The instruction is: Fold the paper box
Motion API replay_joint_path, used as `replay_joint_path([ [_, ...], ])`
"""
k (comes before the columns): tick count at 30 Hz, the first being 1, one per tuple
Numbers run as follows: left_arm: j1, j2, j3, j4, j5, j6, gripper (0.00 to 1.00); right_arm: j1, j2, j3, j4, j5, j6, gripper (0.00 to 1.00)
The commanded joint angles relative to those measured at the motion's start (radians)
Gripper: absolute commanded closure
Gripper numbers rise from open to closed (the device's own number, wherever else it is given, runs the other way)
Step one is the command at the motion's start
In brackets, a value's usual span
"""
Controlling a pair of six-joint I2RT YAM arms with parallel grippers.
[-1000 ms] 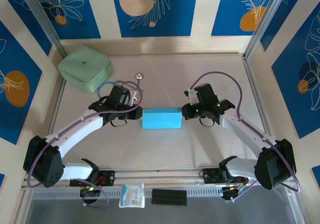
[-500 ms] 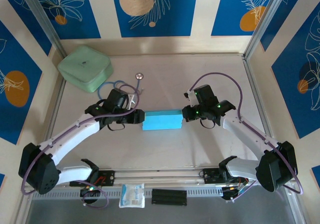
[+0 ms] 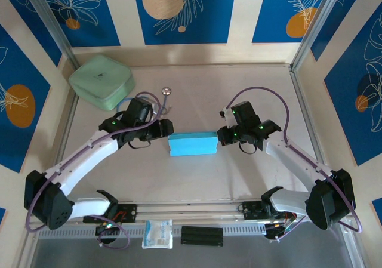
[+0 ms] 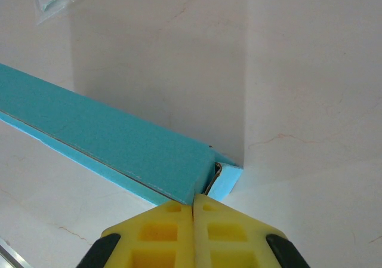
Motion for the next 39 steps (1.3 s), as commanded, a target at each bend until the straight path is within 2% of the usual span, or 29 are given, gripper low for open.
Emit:
replay_joint_path([
  [1,0.026,0.032,-0.006,0.036,0.055,-0.116,0.28,0.01,0.008,-0.019,-0.119,0.018,-0.01,0.95],
  [4,0.032,0.052,-0.046,0.1,0.112,-0.155,0.29,0.01,0.008,-0.015,-0.123,0.021,-0.015,0.95],
  [7,0.032,0.067,-0.067,0.127,0.166,-0.155,0.41,0.011,0.008,-0.019,-0.123,0.026,-0.014,0.95],
  [9,0.033,0.064,-0.084,0.119,0.17,-0.149,0.47,0.01,0.011,-0.02,-0.119,0.023,-0.009,0.95],
  [15,0.033,0.066,-0.159,0.118,0.159,-0.143,0.53,0.011,0.017,-0.012,-0.113,0.01,0.016,0.91],
  [25,0.033,0.069,-0.19,0.146,0.144,-0.147,0.54,0.008,0.01,0.06,-0.153,-0.044,0.038,0.79],
  [32,0.033,0.073,-0.173,0.141,0.143,-0.14,0.54,-0.027,-0.057,0.085,-0.149,-0.124,0.051,0.74],
  [35,0.032,0.072,-0.172,0.14,0.143,-0.141,0.54,-0.051,-0.087,0.087,-0.136,-0.164,0.063,0.69],
  [39,0.032,0.072,-0.171,0.139,0.144,-0.14,0.54,-0.075,-0.105,0.085,-0.098,-0.176,0.121,0.56],
])
